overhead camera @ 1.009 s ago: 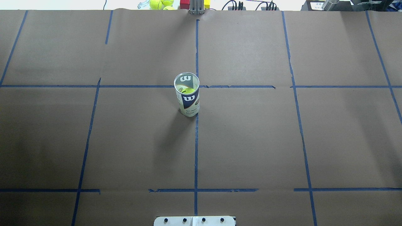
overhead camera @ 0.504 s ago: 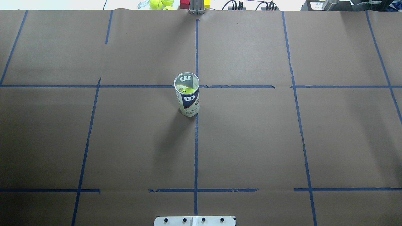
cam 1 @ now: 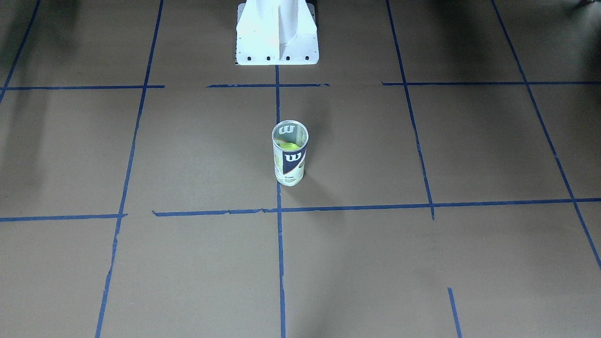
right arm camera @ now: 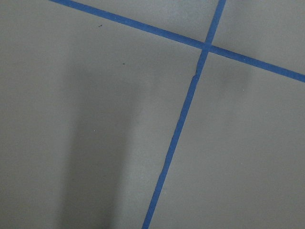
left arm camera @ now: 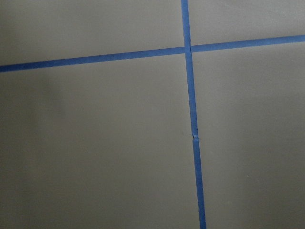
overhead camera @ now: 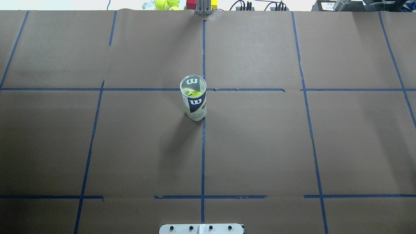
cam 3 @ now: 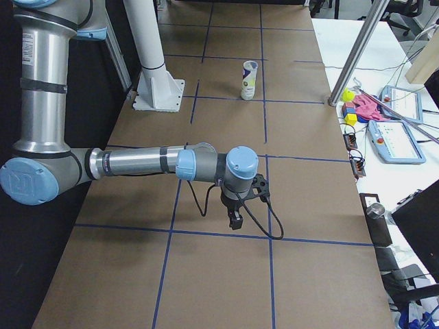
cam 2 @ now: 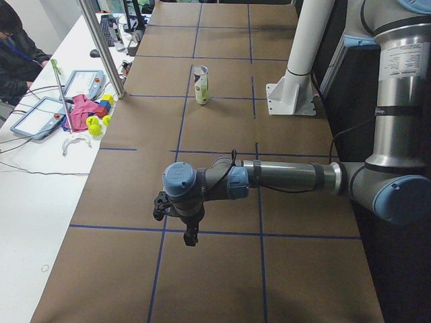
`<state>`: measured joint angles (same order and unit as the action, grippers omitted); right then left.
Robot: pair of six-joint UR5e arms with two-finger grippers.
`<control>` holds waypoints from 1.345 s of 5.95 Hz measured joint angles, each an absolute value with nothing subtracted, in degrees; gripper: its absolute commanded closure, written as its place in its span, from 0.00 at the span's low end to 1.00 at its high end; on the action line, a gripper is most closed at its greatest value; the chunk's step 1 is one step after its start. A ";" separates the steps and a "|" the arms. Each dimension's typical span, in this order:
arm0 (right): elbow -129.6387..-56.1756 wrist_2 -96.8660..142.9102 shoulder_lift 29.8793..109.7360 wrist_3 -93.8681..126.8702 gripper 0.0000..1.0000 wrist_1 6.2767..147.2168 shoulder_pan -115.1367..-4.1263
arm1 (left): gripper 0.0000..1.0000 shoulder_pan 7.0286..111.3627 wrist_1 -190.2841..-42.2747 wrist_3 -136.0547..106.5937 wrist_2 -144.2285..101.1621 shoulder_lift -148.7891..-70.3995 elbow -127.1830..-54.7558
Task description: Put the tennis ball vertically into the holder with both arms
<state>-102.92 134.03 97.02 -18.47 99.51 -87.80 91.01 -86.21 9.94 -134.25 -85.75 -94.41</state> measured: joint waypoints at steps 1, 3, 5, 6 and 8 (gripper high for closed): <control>-102.88 134.03 97.08 -18.47 0.00 99.52 -87.80 | 0.00 90.98 -86.76 9.87 -134.12 -85.30 -94.50; -102.84 134.03 97.33 -18.46 0.00 99.57 -87.80 | 0.00 90.89 -86.88 10.02 -133.82 -84.29 -94.78; -102.83 134.03 97.52 -18.46 0.00 99.58 -87.80 | 0.00 90.81 -86.76 10.10 -133.80 -83.68 -94.79; -102.80 134.03 97.58 -18.46 0.00 99.58 -87.80 | 0.00 90.80 -86.66 10.10 -133.84 -83.56 -94.79; -102.72 134.03 97.74 -18.46 0.00 99.51 -87.80 | 0.00 90.79 -86.58 10.11 -133.85 -83.46 -94.75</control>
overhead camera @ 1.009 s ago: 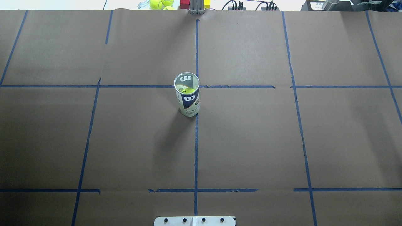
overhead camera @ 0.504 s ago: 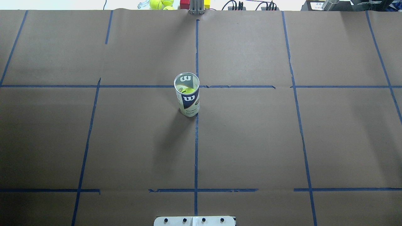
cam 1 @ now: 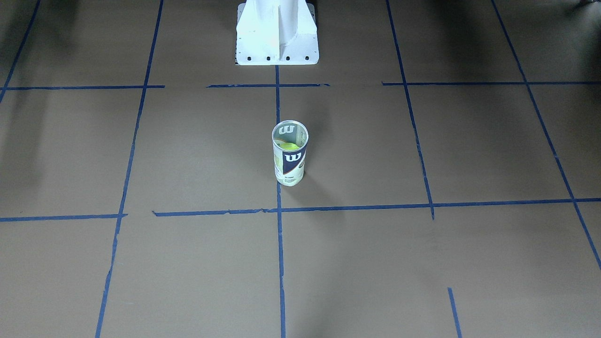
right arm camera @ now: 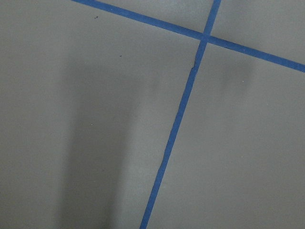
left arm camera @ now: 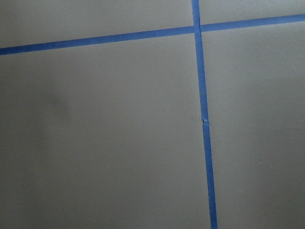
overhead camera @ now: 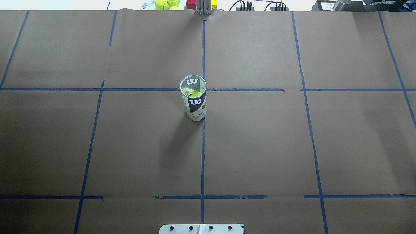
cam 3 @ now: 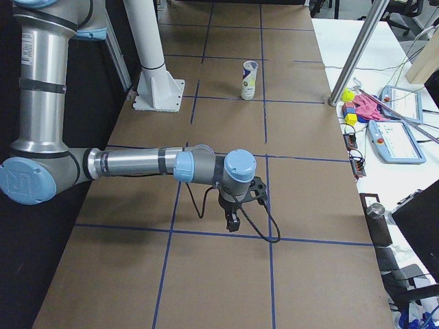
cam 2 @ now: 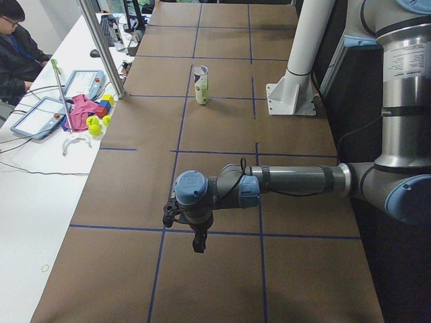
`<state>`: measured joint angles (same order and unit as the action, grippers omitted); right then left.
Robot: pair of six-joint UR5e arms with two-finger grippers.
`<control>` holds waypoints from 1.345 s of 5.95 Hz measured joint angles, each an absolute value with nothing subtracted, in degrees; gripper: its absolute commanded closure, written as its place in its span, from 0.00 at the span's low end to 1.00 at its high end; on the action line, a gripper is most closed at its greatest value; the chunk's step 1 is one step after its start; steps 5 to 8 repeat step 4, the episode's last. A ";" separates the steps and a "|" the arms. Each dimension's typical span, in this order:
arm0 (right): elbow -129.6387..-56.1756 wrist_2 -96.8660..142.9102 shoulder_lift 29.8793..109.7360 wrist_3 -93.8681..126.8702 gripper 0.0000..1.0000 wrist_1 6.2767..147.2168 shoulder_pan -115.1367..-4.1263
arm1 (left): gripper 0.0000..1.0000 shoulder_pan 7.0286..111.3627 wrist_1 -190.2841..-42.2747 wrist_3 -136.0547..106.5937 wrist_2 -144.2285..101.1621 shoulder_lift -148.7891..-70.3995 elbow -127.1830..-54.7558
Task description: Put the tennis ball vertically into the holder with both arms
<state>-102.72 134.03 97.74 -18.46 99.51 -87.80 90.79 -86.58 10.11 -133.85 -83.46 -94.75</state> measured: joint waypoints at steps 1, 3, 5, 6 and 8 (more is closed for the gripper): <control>-102.68 134.03 97.78 -18.46 0.00 99.50 -87.80 | 0.00 90.79 -86.65 10.11 -133.94 -83.26 -94.77; -102.66 134.03 97.82 -18.46 0.00 99.49 -87.80 | 0.00 90.79 -86.85 10.15 -134.14 -82.78 -94.81; -102.67 134.06 97.82 -18.46 0.00 99.49 -87.80 | 0.00 90.75 -86.91 10.12 -134.16 -82.61 -94.74; -102.67 134.06 97.82 -18.46 0.00 99.49 -87.80 | 0.00 90.75 -86.91 10.12 -134.16 -82.61 -94.74; -102.67 134.06 97.82 -18.46 0.00 99.49 -87.80 | 0.00 90.75 -86.91 10.12 -134.16 -82.61 -94.74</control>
